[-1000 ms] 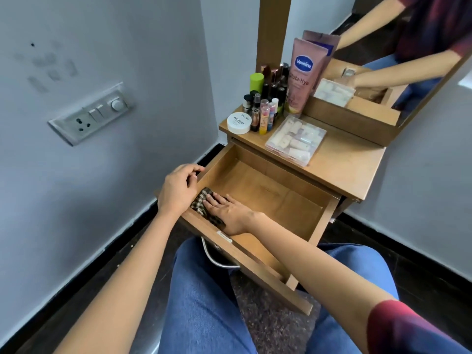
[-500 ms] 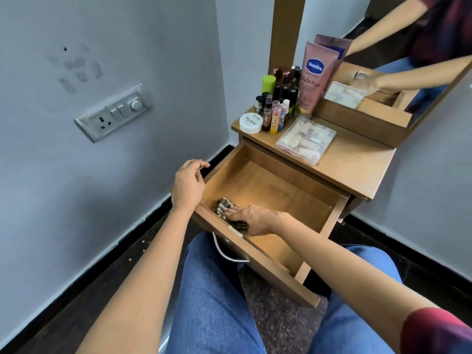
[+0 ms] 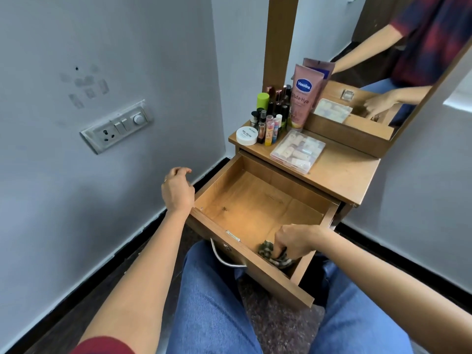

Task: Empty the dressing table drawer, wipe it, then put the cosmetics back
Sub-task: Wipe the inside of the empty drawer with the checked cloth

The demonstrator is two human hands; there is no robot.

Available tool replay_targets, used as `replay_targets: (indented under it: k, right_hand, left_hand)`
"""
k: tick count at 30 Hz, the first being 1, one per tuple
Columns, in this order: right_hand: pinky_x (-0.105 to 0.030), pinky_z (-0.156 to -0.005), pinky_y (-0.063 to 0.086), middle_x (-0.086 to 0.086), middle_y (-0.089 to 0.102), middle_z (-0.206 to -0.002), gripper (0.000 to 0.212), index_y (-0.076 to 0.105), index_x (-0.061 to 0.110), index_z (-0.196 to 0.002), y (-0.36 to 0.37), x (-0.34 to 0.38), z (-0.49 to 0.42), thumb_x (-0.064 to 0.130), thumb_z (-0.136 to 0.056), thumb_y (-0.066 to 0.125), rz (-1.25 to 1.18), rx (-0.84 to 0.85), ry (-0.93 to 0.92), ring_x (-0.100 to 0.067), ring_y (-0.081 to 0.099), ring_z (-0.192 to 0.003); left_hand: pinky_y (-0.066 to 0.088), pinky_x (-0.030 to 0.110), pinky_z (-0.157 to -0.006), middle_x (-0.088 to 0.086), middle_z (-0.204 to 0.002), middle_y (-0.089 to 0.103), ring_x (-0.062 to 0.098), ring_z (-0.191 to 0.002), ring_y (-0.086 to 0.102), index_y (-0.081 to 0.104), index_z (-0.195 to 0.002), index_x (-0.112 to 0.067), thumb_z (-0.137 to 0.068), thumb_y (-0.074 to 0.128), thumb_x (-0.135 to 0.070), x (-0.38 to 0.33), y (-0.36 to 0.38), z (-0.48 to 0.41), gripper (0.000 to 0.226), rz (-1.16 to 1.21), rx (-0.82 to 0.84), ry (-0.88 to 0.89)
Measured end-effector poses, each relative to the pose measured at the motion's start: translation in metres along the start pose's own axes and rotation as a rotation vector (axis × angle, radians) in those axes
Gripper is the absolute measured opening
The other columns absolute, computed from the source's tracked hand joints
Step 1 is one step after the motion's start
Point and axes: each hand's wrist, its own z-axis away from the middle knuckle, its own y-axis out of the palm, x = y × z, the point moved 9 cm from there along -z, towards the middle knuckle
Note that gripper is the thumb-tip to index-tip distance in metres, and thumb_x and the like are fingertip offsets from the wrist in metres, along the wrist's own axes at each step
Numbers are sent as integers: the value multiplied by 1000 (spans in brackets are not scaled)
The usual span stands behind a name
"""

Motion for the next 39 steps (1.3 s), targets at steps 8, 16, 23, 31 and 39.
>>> replay_targets:
  k: [8,16,23,31,39]
  right_hand:
    - [-30,-82,57,-3,64,-121,59,58,18,-133,-90,-17,-14,-8,-81,45,-532,-444,-25,-21,62,-105]
    - [-36,-122,6,-10,18,-159,77,25,7,-151,-124,71,-86,-19,-80,41,-407,-763,-198,-21,8,-149]
    - [-27,-120,2,-10,15,-159,72,25,9,-151,-109,96,-104,-16,-85,40,-253,-624,-411,-17,2,-148]
    - [-26,-121,12,3,22,-158,69,34,18,-149,-80,76,-92,-13,-87,39,-332,-455,-351,-2,14,-143]
    - [-39,-120,20,16,31,-153,73,46,32,-141,-64,56,-78,-13,-83,40,-408,-227,-261,-12,26,-144]
  left_hand:
    - [43,45,-99,12,-127,56,31,-119,50,57,-125,-14,-92,42,3,41,9,-2,40,257,-53,-244]
    - [40,39,-102,13,-130,54,29,-122,49,51,-128,-6,-96,36,0,51,14,-4,36,398,-115,-307]
    - [36,33,-101,13,-128,56,27,-121,50,53,-124,-3,-100,32,-8,54,14,-5,32,462,-174,-335]
    - [40,37,-103,10,-126,56,25,-119,50,54,-122,-6,-100,33,-10,55,14,-1,31,452,-171,-329]
    - [35,44,-100,13,-125,57,34,-115,51,57,-120,-8,-98,38,-12,44,5,0,29,273,-190,-279]
